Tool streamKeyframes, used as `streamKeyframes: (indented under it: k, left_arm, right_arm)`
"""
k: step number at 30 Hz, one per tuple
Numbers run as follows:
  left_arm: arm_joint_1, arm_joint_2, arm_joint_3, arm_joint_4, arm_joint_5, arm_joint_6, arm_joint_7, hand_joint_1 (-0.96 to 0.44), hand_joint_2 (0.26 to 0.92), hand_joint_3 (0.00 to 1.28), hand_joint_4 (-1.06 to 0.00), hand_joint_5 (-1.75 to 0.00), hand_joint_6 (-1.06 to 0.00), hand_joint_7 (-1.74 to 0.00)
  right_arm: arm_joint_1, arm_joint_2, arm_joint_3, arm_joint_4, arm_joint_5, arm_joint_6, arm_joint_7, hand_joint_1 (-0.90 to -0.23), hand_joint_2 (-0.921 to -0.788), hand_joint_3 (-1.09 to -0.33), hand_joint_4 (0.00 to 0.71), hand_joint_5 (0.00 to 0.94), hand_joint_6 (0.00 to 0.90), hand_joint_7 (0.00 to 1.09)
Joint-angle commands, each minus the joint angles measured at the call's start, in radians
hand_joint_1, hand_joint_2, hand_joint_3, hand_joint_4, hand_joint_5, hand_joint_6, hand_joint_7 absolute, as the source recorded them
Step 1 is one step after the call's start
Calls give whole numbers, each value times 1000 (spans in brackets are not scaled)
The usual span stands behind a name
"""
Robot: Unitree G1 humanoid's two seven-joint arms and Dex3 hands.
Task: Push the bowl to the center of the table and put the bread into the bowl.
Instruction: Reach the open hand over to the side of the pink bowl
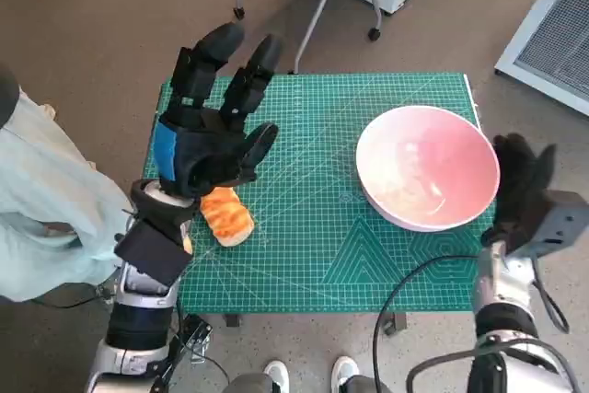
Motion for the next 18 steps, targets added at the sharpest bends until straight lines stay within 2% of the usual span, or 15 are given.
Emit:
streamKeyframes:
  k: [1, 8, 18]
  left_arm:
    - [20, 10, 11, -26, 13, 11, 16, -55, 778, 584, -312, -20, -15, -775]
    - [34, 16, 14, -45, 9, 26, 18, -69, 802, 539, -312, -19, -31, -742]
    - [69, 23, 29, -85, -9, 52, 7, -58, 839, 468, -312, -14, -57, -690]
  right_arm:
    - [-15, 38, -18, 16, 29, 37, 18, -508, -921, -906, 269, 5, 52, 601]
    - [-54, 78, -41, 16, 63, 64, 53, -511, -921, -889, 280, 8, 83, 605]
    - [-101, 121, -51, 17, 84, 84, 77, -521, -921, -846, 264, 5, 49, 708]
